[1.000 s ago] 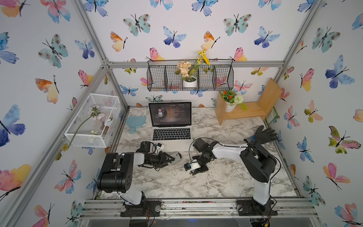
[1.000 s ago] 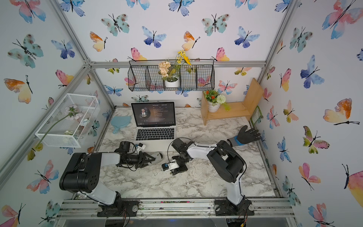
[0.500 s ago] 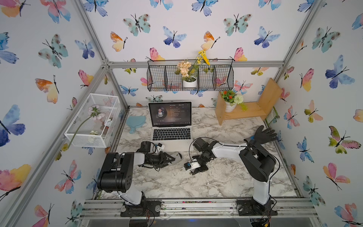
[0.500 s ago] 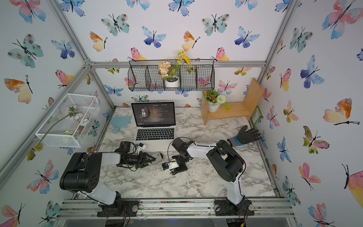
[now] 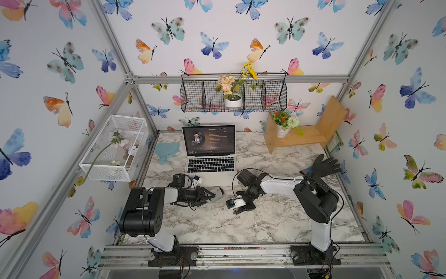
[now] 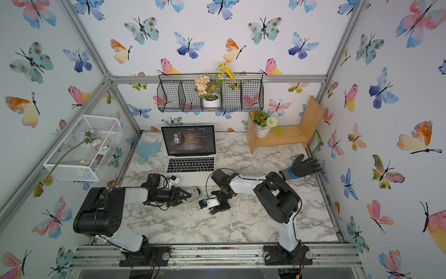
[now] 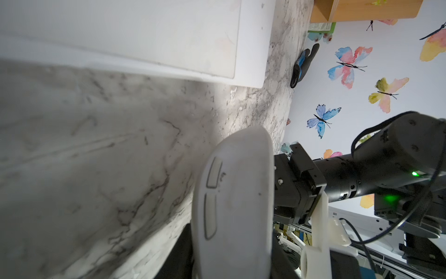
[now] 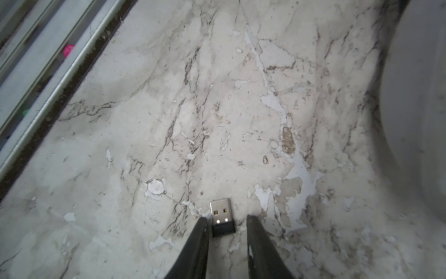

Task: Remove the wireless mouse receiver from the laptop
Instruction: Pick up the USB plug at the center of the board, then place the mouse at the center of the board.

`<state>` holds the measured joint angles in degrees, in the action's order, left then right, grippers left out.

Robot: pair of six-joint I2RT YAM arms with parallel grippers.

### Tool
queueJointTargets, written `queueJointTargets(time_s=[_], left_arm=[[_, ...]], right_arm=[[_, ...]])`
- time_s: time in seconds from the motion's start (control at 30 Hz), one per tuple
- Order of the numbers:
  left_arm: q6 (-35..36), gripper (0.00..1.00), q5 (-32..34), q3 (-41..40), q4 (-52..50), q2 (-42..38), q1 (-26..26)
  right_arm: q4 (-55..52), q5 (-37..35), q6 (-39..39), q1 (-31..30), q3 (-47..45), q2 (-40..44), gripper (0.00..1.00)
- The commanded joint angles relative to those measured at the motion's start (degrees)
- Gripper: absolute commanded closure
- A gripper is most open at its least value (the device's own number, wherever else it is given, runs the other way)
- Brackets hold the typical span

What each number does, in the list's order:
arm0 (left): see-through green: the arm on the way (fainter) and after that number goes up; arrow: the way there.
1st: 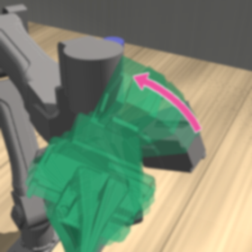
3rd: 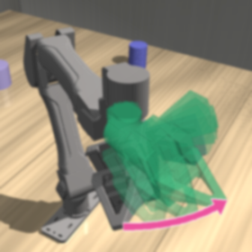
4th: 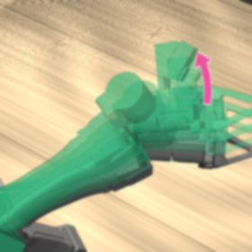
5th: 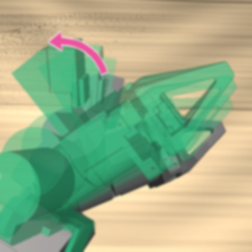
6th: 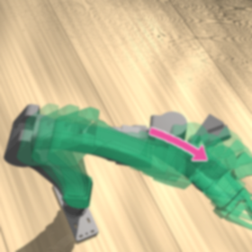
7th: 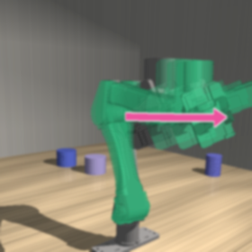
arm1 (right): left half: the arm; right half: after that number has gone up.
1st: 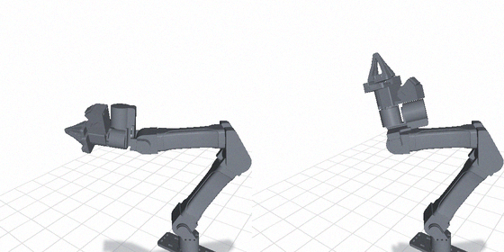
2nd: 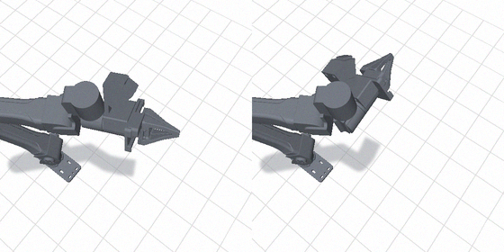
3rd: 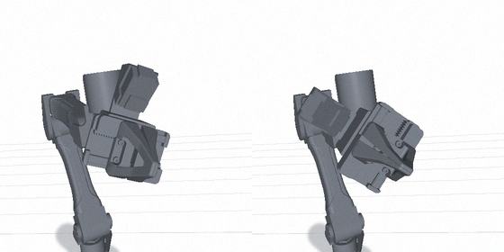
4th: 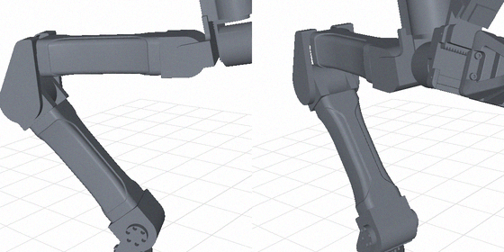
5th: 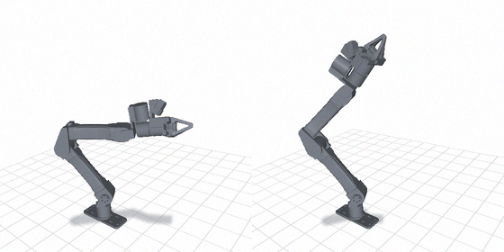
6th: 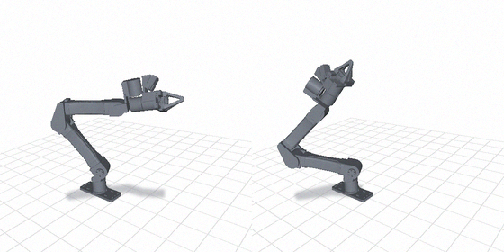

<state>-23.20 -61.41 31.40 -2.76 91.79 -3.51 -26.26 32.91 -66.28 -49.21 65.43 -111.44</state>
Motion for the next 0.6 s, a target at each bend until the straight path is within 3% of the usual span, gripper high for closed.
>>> queueJointTargets(time_s=[0.0, 0.3, 0.57], left_arm=[[0.28, 0.98, -3.26, 0.77, 0.83, 0.32, -0.49], [0.18, 0.98, -3.37, 0.43, 1.12, -0.11, -0.49], [0.06, 0.98, -3.64, 0.53, 1.28, -0.11, -0.53]], right_arm=[[-3.97, -1.70, -0.34, -0.89, -0.83, -3.10, 0.71], [-3.75, -1.70, -0.38, -1.69, -1.97, -2.38, 0.63], [-3.90, -2.19, 0.10, -1.85, -1.20, -3.17, 0.71]])
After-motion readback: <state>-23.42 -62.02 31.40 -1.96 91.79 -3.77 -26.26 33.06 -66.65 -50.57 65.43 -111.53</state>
